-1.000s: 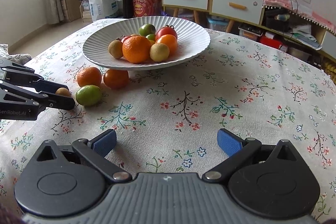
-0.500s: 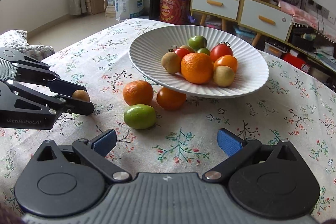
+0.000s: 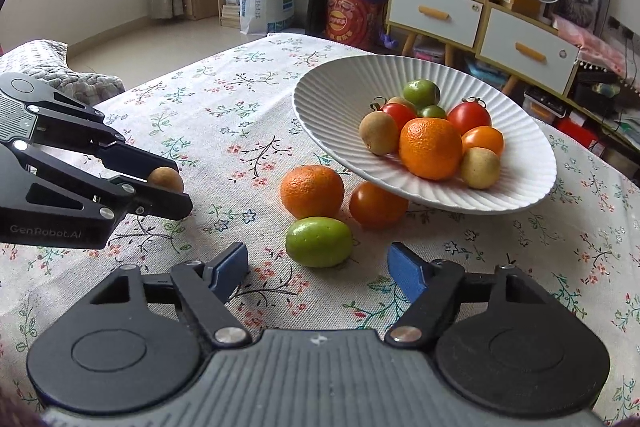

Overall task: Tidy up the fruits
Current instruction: 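Grasp a brown kiwi with the left tool while the right tool grasps a green lime, then carry the kiwi and green lime over the white plate with both tools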

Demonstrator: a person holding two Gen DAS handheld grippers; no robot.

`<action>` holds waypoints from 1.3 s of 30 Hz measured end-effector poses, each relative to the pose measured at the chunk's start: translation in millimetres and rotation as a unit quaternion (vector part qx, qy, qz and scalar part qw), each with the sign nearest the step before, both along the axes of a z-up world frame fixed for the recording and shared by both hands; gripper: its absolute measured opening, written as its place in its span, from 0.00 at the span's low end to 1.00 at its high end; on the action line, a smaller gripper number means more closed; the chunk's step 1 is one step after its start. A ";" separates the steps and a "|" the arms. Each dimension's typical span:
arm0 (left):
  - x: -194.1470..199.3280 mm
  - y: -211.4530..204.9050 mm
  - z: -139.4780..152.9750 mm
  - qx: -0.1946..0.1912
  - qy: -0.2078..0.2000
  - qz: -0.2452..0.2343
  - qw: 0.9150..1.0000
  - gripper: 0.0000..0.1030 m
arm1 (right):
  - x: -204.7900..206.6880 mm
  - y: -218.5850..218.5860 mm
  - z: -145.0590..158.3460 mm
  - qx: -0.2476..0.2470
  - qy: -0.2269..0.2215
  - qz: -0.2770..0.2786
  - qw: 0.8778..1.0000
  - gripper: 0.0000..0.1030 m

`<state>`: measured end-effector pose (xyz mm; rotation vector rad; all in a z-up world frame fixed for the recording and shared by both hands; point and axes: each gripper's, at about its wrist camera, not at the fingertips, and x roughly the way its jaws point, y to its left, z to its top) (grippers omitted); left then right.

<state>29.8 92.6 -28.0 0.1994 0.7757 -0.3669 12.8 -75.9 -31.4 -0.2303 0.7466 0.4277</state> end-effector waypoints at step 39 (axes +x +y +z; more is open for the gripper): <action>11.3 -40.7 38.2 0.005 -0.031 -0.008 0.999 0.15 | 13.1 -28.5 42.9 0.047 -0.034 -0.032 0.998 0.31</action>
